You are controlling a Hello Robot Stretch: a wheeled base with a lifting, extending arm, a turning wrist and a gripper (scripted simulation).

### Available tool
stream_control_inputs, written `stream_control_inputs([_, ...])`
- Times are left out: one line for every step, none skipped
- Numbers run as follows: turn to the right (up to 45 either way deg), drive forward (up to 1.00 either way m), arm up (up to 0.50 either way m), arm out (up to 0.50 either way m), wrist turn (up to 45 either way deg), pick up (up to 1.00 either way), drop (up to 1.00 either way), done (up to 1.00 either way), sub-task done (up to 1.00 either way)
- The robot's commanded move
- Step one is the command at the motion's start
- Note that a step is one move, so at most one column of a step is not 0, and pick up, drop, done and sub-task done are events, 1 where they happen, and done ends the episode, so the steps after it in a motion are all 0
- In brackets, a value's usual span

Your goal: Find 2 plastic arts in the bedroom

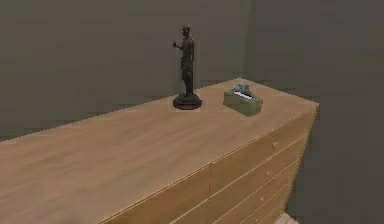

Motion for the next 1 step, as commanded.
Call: stream_control_inputs([0.0, 0.0, 0.0, 0.0, 0.0, 0.0, 0.0, 1.0, 0.0])
